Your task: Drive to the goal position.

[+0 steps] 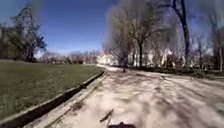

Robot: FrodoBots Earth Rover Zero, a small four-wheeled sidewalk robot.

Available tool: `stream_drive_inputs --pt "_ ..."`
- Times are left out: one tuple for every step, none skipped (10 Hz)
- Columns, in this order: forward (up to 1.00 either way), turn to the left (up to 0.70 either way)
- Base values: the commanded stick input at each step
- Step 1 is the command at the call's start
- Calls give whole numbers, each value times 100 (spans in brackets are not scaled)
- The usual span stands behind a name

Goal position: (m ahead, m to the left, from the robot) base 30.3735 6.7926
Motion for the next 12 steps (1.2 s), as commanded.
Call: stream_drive_inputs --pt "97 0" --pt "97 0" --pt "97 0" --pt "97 0" --pt "97 0" --pt "97 0" --pt "96 0" --pt "96 0" --pt "96 -4" --pt "96 -13" --pt "96 -23" --pt "96 0"
